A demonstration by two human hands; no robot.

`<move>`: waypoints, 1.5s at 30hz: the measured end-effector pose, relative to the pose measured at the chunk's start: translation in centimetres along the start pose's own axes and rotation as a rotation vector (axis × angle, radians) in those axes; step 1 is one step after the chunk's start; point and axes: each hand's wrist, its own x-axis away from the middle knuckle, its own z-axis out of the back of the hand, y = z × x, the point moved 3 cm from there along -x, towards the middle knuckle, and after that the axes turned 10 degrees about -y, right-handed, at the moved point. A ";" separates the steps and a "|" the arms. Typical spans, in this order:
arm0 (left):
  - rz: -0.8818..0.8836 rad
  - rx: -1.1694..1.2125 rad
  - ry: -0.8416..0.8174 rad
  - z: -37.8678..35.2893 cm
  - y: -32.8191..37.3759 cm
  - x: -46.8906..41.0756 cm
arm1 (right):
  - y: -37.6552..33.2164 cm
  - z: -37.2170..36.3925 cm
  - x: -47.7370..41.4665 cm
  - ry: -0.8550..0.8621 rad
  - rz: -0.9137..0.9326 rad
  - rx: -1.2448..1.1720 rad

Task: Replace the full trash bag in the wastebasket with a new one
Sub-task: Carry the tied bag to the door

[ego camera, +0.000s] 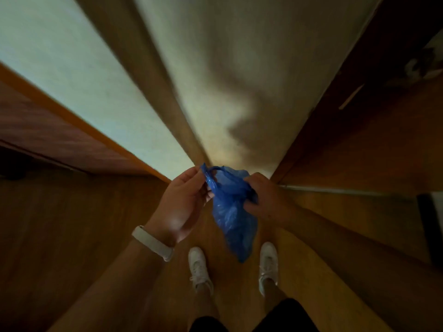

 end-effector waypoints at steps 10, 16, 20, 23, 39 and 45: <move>0.102 0.126 -0.074 12.7 -15.7 -12.4 | 14.8 -11.3 -9.2 0.046 -0.188 0.042; 0.195 0.075 -0.081 18.1 -25.6 -18.6 | 24.7 -17.4 -14.6 0.021 -0.181 0.156; 0.221 0.035 -0.073 20.7 -30.5 -22.0 | 29.7 -20.5 -17.7 0.005 -0.127 0.261; 0.250 -0.016 -0.063 22.3 -33.5 -24.3 | 32.6 -22.1 -19.9 -0.007 -0.075 0.305; 0.414 -0.603 0.108 25.9 -43.6 -29.3 | 41.9 -25.5 -21.7 -0.083 -0.122 0.458; 0.345 -0.882 0.125 23.8 -40.3 -27.0 | 38.0 -21.1 -17.7 -0.061 -0.145 0.473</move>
